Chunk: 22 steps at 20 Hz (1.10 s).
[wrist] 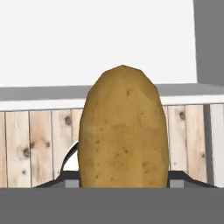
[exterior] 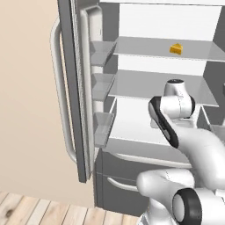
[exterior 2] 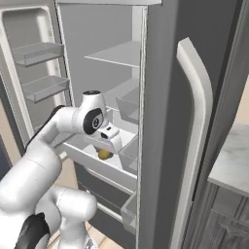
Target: Place the potato and eggplant inside the fridge drawer. Close the drawer after placing the vegetables.
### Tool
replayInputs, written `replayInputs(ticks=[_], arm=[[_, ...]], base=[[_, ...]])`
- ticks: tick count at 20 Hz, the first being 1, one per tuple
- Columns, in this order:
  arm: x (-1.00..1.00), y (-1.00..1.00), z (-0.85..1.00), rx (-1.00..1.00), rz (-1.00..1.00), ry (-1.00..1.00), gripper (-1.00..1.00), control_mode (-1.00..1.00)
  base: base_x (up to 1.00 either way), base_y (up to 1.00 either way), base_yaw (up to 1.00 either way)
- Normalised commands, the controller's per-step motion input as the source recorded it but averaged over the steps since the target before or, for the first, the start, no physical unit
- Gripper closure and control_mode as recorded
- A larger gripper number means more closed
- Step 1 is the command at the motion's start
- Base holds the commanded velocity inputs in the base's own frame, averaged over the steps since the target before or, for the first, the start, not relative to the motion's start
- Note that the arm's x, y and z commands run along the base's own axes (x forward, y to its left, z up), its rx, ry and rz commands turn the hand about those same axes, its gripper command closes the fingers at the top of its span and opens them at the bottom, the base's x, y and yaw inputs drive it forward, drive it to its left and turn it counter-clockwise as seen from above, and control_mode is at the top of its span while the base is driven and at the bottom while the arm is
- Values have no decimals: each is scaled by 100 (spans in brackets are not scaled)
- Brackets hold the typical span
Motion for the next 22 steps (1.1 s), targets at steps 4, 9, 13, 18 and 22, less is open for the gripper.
replayInputs(ticks=[4,9,13,18,22], arm=[[69,0,-55,0,0,6,100,-100],[47,0,-78,0,1,0,100,-100],[40,0,-55,1,4,0,100,-100],[36,-1,-27,0,6,4,100,-100],[-9,0,-46,0,2,0,100,-100]], base=[[0,0,0],[0,0,0],[0,0,0],[0,0,0],[0,0,0]])
